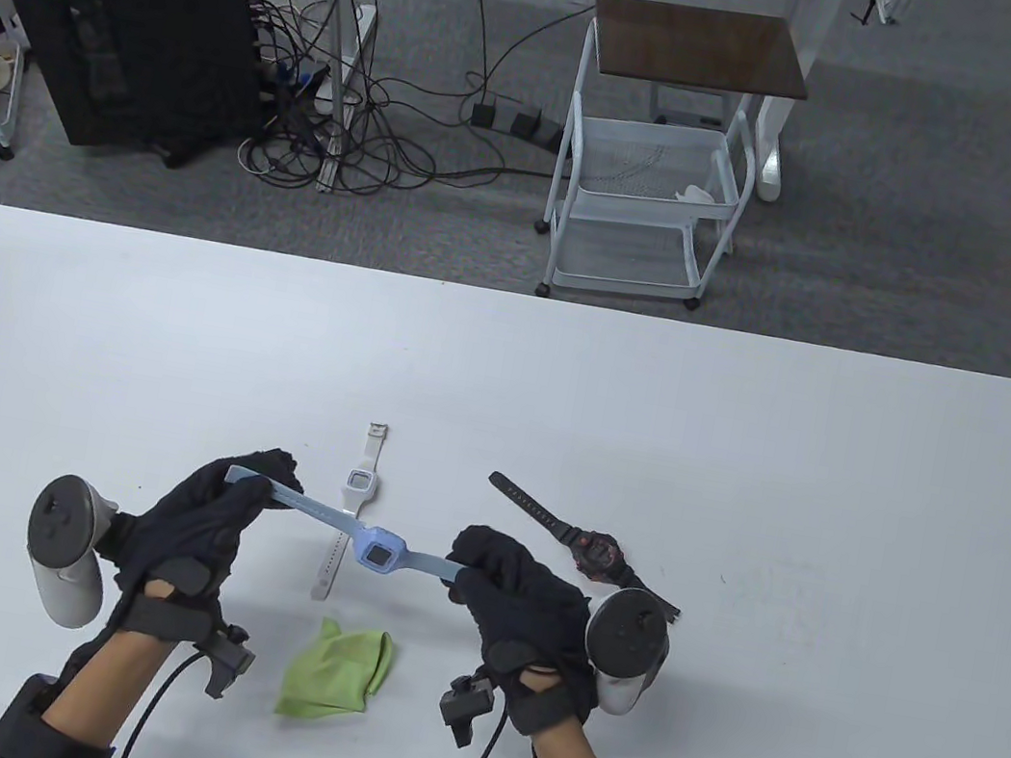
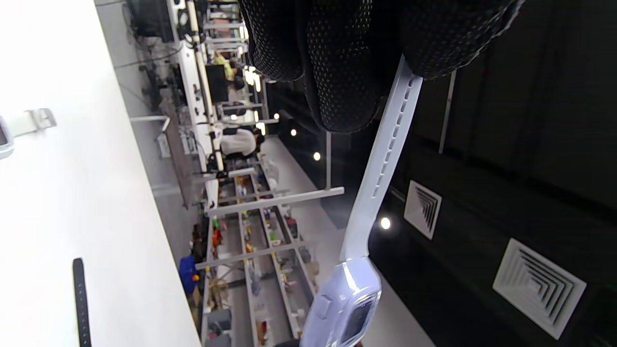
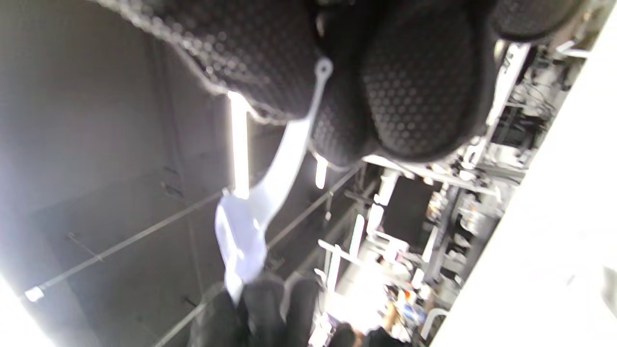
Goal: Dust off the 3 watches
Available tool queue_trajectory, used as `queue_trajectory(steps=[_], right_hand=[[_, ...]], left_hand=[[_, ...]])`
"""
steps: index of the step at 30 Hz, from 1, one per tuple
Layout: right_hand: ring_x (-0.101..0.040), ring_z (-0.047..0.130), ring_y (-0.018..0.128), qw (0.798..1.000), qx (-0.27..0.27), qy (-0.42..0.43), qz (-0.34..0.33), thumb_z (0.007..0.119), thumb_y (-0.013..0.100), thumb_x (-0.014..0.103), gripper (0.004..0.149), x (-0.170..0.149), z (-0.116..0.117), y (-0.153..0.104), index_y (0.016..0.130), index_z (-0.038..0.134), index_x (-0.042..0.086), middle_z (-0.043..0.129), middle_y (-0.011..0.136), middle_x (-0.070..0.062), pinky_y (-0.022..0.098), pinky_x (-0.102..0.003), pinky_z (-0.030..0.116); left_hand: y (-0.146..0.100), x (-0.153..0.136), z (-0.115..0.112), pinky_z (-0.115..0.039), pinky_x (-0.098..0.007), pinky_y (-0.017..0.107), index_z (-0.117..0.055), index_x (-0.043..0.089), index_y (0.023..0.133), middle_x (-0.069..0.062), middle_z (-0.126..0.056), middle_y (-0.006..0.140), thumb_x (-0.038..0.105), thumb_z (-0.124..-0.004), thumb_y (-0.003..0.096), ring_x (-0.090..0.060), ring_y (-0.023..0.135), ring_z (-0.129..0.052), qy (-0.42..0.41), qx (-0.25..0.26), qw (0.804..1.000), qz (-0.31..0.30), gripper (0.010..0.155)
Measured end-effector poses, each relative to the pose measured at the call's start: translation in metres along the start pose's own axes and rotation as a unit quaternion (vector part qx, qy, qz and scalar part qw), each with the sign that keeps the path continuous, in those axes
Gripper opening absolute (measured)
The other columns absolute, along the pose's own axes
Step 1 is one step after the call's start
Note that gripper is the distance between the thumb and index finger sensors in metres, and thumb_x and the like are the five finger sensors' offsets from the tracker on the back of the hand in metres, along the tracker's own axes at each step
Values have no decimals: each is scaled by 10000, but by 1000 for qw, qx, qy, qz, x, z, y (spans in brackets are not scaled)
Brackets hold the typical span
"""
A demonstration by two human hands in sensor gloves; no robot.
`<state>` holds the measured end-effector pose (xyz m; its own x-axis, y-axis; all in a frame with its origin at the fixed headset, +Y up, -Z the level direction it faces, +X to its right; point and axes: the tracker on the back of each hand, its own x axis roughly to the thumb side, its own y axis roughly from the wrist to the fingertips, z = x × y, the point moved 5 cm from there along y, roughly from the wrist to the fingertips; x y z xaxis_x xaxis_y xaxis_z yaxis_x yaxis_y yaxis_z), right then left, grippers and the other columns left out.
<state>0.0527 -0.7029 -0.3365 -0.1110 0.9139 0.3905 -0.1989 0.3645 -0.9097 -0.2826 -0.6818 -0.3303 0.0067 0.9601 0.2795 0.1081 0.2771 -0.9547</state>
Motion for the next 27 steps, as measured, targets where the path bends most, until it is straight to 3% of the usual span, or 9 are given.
queue_trajectory(steps=[11, 18, 27], right_hand=[[-280, 1050, 367, 995, 91, -36, 32, 890, 353, 298, 443, -14, 65, -11, 745, 883, 92, 1063, 557, -113, 499, -644, 651], [-271, 1076, 337, 989, 131, -54, 35, 895, 352, 328, 427, -11, 99, -17, 707, 906, 91, 1089, 518, -103, 484, -624, 678], [-271, 1056, 286, 988, 132, -73, 34, 881, 368, 369, 422, -14, 101, -24, 677, 926, 84, 1089, 474, -106, 451, -596, 709]], left_hand=[[29, 41, -16, -475, -597, 809, -752, 291, 939, 106, -900, 878, 556, -735, 595, -173, 1055, -743, 60, -26, 997, -42, 435], [32, 58, -36, -546, -554, 793, -757, 277, 935, 86, -907, 856, 541, -739, 596, -163, 1002, -800, 97, -45, 992, -69, 430], [32, 65, -38, -638, -487, 744, -768, 273, 916, 97, -921, 790, 548, -738, 591, -144, 926, -865, 156, -63, 983, -79, 427]])
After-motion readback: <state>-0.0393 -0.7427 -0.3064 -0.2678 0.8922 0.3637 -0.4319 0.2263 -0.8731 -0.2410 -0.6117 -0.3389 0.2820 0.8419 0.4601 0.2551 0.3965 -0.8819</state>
